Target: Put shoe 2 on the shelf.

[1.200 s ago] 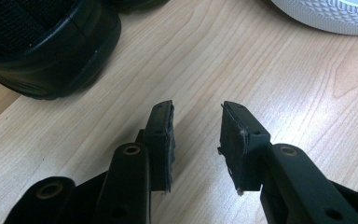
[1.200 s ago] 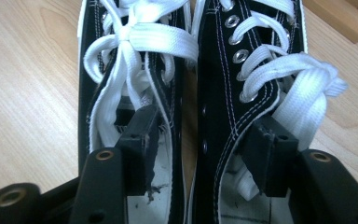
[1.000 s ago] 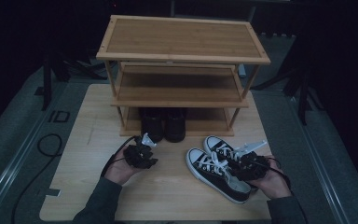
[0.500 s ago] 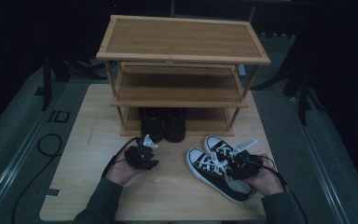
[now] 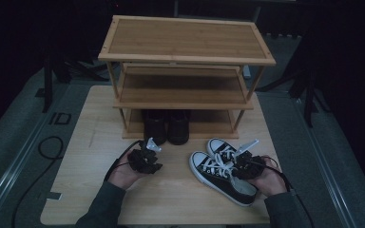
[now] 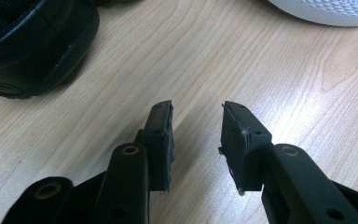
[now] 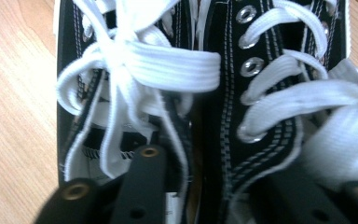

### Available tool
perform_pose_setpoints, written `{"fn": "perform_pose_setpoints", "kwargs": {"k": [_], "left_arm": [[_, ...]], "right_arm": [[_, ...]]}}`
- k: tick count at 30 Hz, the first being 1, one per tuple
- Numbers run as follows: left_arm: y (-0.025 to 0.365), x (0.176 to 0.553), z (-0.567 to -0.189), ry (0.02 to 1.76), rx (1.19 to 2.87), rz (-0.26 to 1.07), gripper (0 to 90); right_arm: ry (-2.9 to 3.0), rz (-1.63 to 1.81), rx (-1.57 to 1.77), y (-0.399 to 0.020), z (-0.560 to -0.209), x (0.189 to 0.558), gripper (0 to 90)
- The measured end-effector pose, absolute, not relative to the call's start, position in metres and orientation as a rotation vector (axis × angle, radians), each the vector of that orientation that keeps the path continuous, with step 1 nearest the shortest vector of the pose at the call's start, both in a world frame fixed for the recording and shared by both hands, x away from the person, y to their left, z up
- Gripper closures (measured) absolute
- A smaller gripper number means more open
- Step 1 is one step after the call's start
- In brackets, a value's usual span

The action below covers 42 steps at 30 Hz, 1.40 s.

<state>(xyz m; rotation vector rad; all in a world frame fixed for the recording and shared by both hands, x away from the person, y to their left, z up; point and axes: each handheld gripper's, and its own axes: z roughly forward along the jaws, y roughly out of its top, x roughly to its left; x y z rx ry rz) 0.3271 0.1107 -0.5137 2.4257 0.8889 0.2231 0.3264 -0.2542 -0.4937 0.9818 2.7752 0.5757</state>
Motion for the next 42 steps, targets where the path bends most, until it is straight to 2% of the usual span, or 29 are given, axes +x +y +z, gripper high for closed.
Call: {"fn": "perform_pose_setpoints", "kwargs": {"k": [3, 12, 42], "left_arm": [[0.111, 0.327, -0.514, 0.891, 2.424, 0.221, 64.0], [0.110, 0.326, -0.515, 0.889, 2.418, 0.206, 63.8], [0.111, 0.323, -0.511, 0.874, 2.408, 0.183, 63.8]], "right_arm": [[2.781, 0.577, 0.974, -0.255, -0.494, 0.327, 81.8], [2.830, 0.589, 0.945, -0.259, -0.491, 0.335, 83.8], [2.953, 0.448, 0.703, -0.251, -0.475, 0.357, 84.9]]}}
